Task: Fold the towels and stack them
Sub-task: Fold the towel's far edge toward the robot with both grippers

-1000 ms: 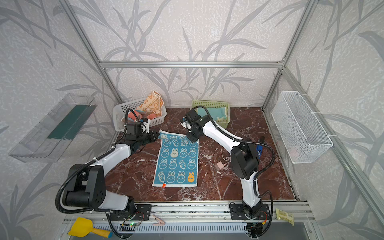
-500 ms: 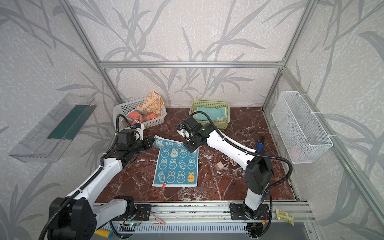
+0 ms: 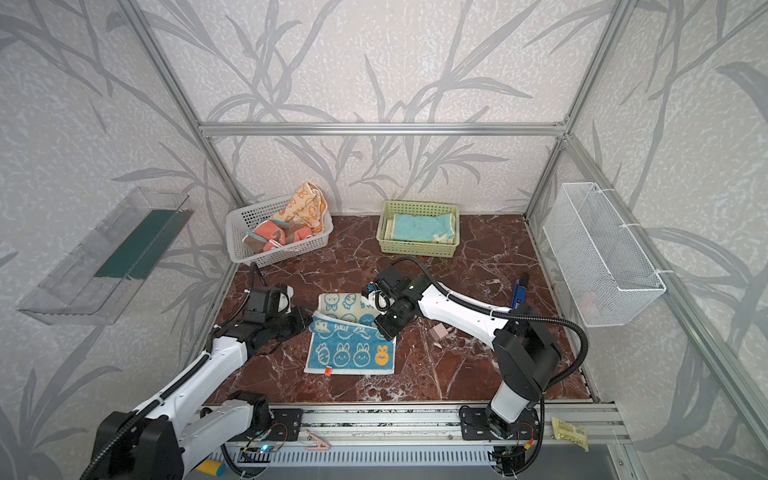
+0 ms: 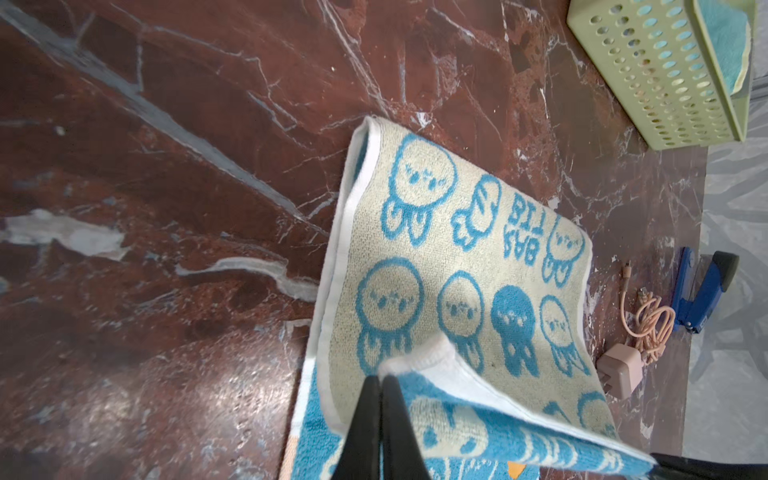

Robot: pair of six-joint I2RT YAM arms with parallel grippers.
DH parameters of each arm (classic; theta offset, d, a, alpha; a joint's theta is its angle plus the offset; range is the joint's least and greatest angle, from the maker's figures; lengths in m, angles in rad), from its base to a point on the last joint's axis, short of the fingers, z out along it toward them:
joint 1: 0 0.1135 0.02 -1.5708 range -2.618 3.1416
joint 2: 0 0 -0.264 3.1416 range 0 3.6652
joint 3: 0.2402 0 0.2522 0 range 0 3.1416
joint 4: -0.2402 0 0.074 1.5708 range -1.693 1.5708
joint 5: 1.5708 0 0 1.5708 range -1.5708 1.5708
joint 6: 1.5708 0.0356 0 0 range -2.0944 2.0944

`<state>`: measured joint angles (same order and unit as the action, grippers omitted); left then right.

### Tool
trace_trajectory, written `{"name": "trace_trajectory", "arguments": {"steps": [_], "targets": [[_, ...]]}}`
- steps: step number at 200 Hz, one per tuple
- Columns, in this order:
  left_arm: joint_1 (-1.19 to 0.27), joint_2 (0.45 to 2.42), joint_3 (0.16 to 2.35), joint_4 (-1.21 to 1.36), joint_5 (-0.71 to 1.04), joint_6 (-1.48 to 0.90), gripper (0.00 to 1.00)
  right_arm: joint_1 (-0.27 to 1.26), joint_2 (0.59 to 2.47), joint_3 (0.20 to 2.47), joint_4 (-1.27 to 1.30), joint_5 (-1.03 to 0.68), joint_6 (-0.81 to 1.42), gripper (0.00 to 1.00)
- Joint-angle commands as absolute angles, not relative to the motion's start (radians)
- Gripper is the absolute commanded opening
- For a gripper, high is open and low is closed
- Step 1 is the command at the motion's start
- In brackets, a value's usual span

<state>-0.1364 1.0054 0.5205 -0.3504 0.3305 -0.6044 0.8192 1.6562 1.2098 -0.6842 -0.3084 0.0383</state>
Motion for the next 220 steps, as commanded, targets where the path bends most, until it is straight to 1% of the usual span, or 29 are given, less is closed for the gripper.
{"name": "trace_trajectory", "arguments": {"steps": [1,39,80,121,151,183,191,202,208,220], "targets": [[-0.120,0.961,0.592,-0.404,0.216,-0.621,0.00,0.820,1.626,1.231,-0.792,-0.297,0.057,0.00],[-0.123,0.892,0.619,-0.485,0.232,-0.628,0.00,0.834,1.593,1.249,-0.837,-0.297,0.059,0.00],[-0.129,0.803,0.532,-0.554,0.209,-0.688,0.00,0.842,1.592,1.174,-0.804,-0.330,0.081,0.00],[-0.135,0.771,0.413,-0.539,0.211,-0.790,0.00,0.852,1.665,1.084,-0.725,-0.390,0.087,0.00],[-0.142,0.736,0.339,-0.508,0.241,-0.837,0.00,0.853,1.748,1.072,-0.705,-0.392,0.063,0.00],[-0.142,0.680,0.283,-0.489,0.251,-0.868,0.00,0.866,1.774,1.071,-0.701,-0.401,0.045,0.00],[-0.141,0.667,0.278,-0.498,0.250,-0.871,0.03,0.870,1.773,1.068,-0.701,-0.401,0.039,0.00],[-0.141,0.644,0.275,-0.514,0.252,-0.871,0.10,0.869,1.772,1.065,-0.705,-0.401,0.033,0.04],[-0.142,0.626,0.272,-0.518,0.250,-0.875,0.13,0.870,1.770,1.064,-0.710,-0.399,0.027,0.08],[-0.145,0.592,0.269,-0.523,0.242,-0.887,0.24,0.870,1.763,1.069,-0.731,-0.397,0.016,0.21]]}}
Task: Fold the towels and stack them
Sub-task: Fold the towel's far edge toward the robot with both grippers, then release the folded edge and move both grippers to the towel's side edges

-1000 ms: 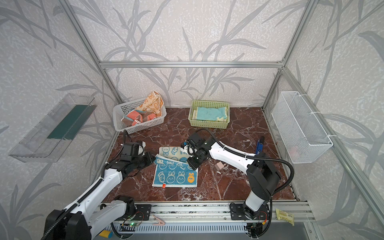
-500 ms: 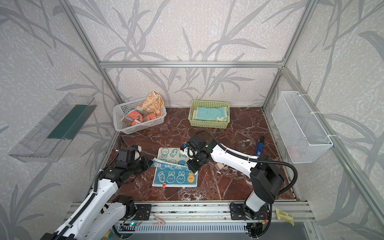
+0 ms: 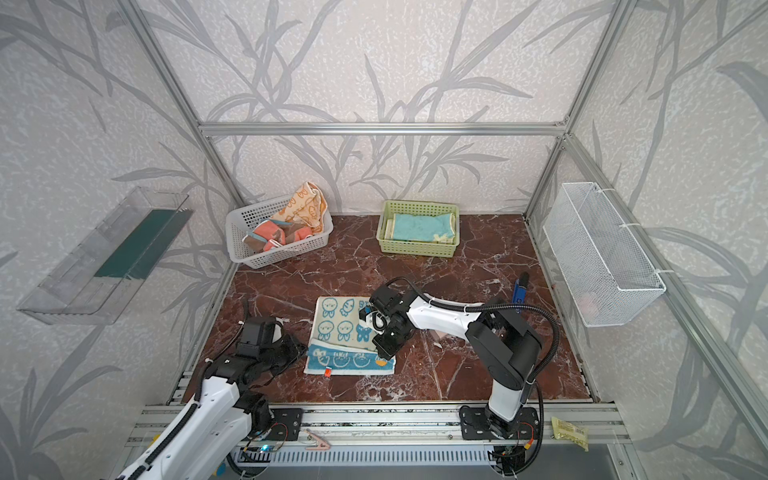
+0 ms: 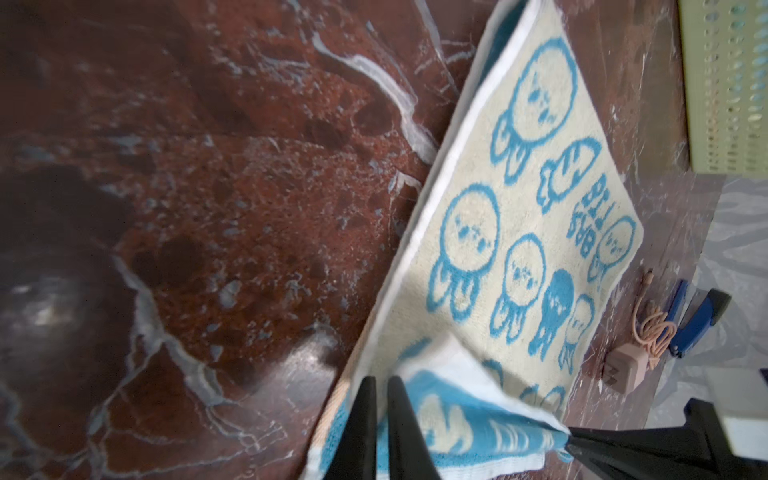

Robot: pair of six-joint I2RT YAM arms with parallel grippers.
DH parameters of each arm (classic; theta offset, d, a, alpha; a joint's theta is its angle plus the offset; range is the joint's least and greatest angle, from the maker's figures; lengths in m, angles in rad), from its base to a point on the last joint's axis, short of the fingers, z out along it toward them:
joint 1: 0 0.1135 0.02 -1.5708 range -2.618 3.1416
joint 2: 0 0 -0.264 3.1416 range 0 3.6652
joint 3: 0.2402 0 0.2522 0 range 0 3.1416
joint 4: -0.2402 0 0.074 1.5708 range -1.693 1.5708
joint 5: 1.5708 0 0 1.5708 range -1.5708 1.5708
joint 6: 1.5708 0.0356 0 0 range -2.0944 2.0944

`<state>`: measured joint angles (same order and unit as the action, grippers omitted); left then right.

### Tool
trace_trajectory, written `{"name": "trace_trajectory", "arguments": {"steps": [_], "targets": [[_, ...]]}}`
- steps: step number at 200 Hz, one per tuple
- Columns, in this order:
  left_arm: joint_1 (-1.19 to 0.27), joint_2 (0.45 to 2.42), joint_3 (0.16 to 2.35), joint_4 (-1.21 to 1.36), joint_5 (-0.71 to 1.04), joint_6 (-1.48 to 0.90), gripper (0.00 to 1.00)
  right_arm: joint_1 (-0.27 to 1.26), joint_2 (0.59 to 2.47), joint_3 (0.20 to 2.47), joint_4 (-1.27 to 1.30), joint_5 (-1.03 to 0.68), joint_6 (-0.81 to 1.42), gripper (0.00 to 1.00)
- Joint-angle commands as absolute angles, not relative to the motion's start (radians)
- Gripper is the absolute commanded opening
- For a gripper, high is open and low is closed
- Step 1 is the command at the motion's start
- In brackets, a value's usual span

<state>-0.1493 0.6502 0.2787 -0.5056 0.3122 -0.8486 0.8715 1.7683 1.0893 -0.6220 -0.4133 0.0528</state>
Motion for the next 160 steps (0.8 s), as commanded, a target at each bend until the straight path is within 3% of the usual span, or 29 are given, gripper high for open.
{"name": "trace_trajectory", "arguments": {"steps": [1,18,43,81,120,160], "targets": [[-0.145,0.590,0.270,-0.524,0.241,-0.888,0.24,0.870,1.761,1.070,-0.734,-0.398,0.015,0.22],[-0.144,0.551,0.280,-0.533,0.223,-0.888,0.27,0.871,1.735,1.085,-0.773,-0.409,-0.007,0.38],[-0.144,0.543,0.308,-0.519,0.182,-0.872,0.27,0.870,1.681,1.099,-0.801,-0.419,-0.021,0.46],[-0.161,0.759,0.402,-0.423,0.229,-0.771,0.27,0.865,1.671,1.113,-0.779,-0.387,0.021,0.46],[-0.316,1.126,0.612,-0.456,0.230,-0.622,0.26,0.856,1.749,1.147,-0.737,-0.409,0.085,0.47],[-0.370,1.386,0.698,-0.386,0.234,-0.563,0.30,0.855,1.844,1.269,-0.667,-0.358,0.155,0.43]]}}
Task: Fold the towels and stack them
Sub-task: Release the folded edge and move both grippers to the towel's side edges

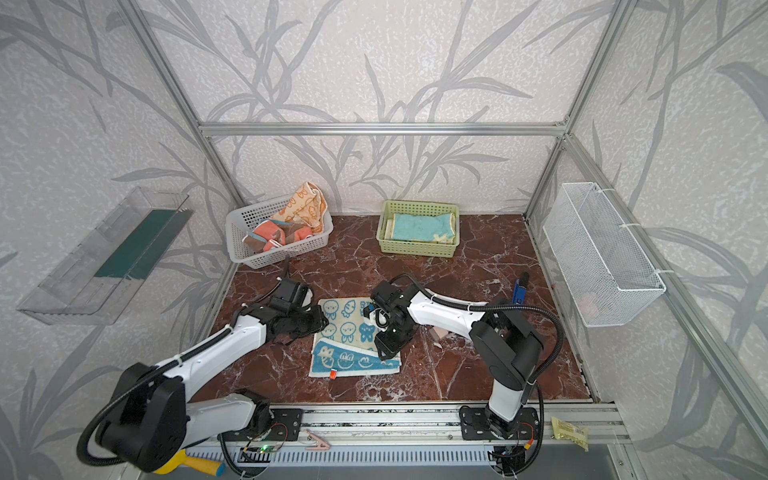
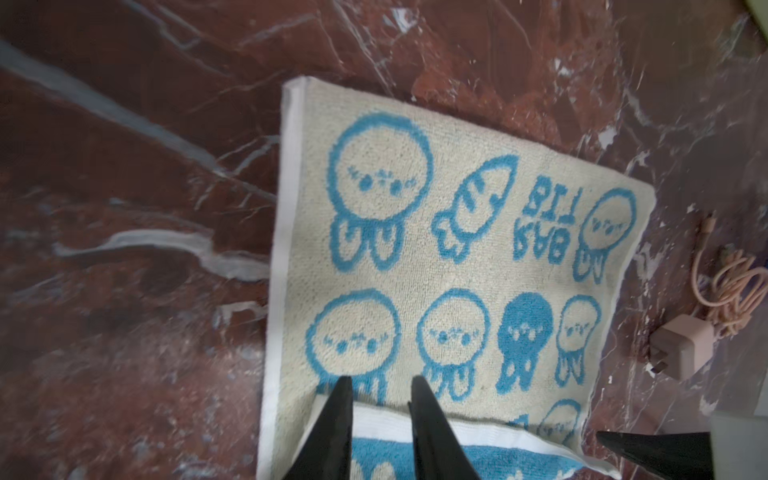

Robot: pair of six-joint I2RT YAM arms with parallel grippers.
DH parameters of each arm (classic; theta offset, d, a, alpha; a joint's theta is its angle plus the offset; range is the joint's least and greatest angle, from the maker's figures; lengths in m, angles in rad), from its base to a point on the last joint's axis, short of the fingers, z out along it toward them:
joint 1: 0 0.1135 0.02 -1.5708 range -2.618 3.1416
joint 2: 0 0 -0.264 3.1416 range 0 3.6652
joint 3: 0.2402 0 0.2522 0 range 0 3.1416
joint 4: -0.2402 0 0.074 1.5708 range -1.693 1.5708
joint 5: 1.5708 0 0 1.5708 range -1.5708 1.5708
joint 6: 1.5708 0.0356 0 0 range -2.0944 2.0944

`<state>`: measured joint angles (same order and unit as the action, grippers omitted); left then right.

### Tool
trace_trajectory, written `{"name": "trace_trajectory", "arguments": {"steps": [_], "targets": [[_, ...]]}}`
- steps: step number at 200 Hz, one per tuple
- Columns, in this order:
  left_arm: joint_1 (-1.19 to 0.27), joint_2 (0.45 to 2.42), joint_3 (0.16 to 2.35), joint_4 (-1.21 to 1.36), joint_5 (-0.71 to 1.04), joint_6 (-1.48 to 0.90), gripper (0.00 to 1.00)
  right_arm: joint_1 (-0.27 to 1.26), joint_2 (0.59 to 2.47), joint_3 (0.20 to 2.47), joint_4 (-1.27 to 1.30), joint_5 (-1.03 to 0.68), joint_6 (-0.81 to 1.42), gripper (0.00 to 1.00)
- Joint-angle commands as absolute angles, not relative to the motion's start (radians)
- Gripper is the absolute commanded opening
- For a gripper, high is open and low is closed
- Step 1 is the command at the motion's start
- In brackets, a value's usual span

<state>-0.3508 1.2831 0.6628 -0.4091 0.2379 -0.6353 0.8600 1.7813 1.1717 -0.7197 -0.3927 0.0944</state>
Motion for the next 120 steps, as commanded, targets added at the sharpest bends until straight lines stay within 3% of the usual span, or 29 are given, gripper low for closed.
{"name": "trace_trajectory", "arguments": {"steps": [1,49,120], "targets": [[-0.371,1.391,0.700,-0.385,0.234,-0.562,0.30,0.856,1.848,1.273,-0.666,-0.358,0.157,0.43],[-0.478,1.526,0.759,-0.451,0.162,-0.535,0.32,0.854,2.086,1.506,-0.649,-0.368,0.189,0.37],[-0.690,1.355,0.648,-0.644,-0.044,-0.648,0.38,0.848,2.263,1.642,-0.713,-0.295,0.210,0.34]]}}
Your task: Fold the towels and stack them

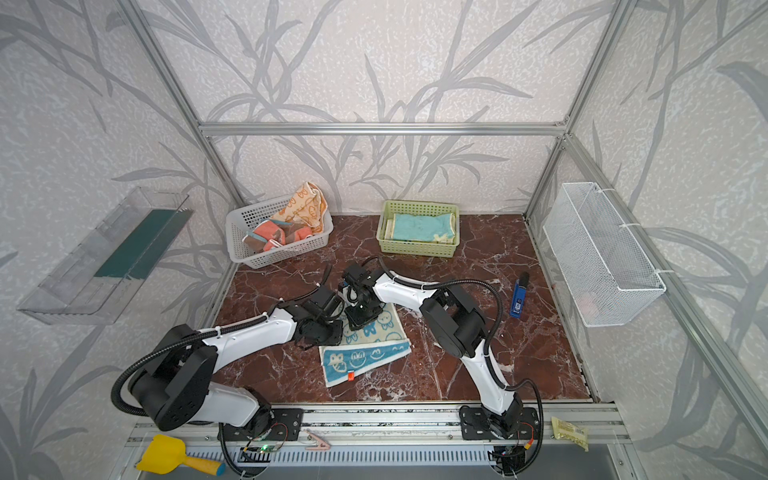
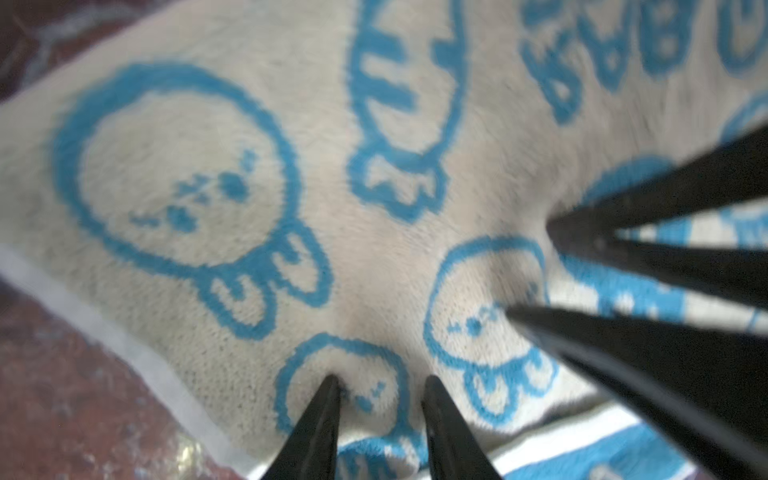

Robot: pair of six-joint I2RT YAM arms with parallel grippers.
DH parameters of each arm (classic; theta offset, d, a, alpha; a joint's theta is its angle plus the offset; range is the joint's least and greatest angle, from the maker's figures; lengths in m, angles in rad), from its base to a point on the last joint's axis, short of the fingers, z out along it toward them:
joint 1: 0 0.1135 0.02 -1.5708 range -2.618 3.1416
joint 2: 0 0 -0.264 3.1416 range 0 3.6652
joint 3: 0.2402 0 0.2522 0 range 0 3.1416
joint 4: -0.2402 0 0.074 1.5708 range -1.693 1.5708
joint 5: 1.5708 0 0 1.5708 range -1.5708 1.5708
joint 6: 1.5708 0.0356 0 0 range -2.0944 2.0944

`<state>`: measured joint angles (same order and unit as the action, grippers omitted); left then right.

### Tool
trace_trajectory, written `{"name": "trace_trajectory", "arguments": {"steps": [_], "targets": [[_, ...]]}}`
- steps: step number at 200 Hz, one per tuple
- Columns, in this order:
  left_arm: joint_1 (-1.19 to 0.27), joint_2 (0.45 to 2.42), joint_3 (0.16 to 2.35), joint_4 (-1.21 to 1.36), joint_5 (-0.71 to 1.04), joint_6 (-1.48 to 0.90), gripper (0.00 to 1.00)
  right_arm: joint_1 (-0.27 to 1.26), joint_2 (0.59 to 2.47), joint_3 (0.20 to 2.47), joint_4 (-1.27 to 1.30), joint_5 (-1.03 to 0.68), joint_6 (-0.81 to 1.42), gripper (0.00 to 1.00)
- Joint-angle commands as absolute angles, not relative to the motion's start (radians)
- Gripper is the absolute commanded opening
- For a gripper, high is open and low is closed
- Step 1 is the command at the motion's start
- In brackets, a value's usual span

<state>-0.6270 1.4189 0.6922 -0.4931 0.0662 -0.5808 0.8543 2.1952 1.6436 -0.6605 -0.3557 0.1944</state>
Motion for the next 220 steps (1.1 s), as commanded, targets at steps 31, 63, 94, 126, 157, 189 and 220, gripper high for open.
{"name": "trace_trajectory", "arguments": {"steps": [31,63,94,126,157,189,220], "targets": [[-0.783,1.208,0.600,-0.743,-0.084,-0.754,0.38,0.845,2.272,1.634,-0.717,-0.274,0.227,0.34],[-0.925,1.045,0.596,-0.710,-0.060,-0.806,0.39,0.842,2.266,1.616,-0.708,-0.265,0.235,0.34],[-0.951,0.943,0.589,-0.636,-0.099,-0.828,0.39,0.843,2.254,1.603,-0.699,-0.272,0.229,0.34],[-0.794,0.941,0.550,-0.494,-0.055,-0.903,0.31,0.841,2.250,1.592,-0.692,-0.284,0.231,0.34],[-0.710,1.060,0.545,-0.309,0.040,-0.876,0.13,0.835,2.241,1.569,-0.674,-0.296,0.239,0.33],[-0.696,1.234,0.547,-0.147,0.130,-0.848,0.06,0.833,2.243,1.561,-0.667,-0.303,0.247,0.33],[-0.701,1.345,0.555,-0.094,0.123,-0.831,0.06,0.827,2.244,1.551,-0.648,-0.320,0.263,0.32]]}}
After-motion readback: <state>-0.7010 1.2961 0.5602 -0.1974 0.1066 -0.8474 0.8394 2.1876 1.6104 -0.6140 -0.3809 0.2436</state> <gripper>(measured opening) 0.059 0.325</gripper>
